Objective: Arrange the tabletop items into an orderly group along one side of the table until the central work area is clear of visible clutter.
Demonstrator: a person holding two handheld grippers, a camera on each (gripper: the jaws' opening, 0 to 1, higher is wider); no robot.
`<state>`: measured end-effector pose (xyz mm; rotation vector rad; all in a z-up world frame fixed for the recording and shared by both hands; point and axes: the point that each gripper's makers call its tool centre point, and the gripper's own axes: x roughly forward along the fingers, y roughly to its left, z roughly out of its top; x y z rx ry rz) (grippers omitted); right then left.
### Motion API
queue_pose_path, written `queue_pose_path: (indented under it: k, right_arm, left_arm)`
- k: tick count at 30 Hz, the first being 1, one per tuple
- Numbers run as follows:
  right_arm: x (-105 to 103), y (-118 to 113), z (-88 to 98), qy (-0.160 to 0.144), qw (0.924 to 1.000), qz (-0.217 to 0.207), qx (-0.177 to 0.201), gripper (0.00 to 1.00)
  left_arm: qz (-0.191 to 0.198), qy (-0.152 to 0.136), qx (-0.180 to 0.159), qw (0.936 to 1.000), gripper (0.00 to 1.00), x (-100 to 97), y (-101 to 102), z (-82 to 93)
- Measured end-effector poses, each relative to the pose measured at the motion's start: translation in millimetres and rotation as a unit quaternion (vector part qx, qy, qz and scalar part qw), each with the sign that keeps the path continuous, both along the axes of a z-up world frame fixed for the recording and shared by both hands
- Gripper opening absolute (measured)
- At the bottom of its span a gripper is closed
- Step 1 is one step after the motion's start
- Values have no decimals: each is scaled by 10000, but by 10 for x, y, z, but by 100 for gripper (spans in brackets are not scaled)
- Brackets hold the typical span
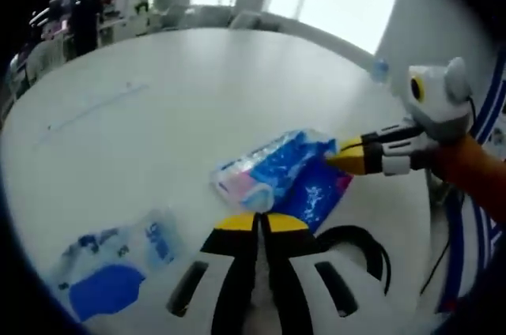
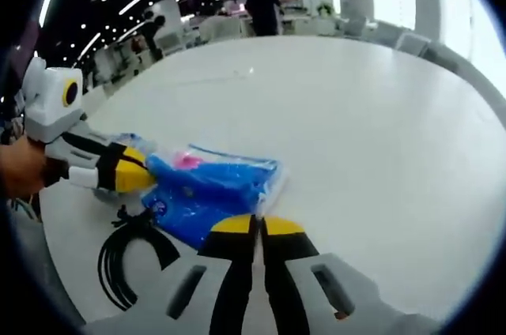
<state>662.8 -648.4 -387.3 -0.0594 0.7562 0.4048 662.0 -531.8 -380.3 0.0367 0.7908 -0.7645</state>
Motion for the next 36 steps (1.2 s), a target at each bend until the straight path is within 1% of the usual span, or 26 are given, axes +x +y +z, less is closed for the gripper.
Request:
queue_pose_path:
  k: [2, 10, 20, 28, 32, 36]
  right_arm:
    - [4, -5, -5, 12, 10000, -13, 4, 3]
    - [5, 5, -34, 84, 10000, -24, -1, 6]
    - [-15, -7, -30, 96, 9999, -77, 31, 8]
    - [-43, -26, -12, 86, 9998, -150, 81, 10]
    - [-49, -61, -3, 71, 9998, -198, 57, 13]
    - [-63, -87, 29, 37, 9997, -228, 32, 13]
  left_arm:
    - [-6, -19, 16, 10000, 0, 1, 5, 3]
    - [2, 51, -37, 10000, 4, -18, 18, 32]
    - [-31, -52, 18, 10000, 7, -17, 78, 104]
    - [7, -45, 22, 10000, 9, -39, 117, 117]
    - [41, -109, -17, 9999, 10, -34, 138, 181]
    - [78, -189, -89, 9998, 11, -26, 163, 270]
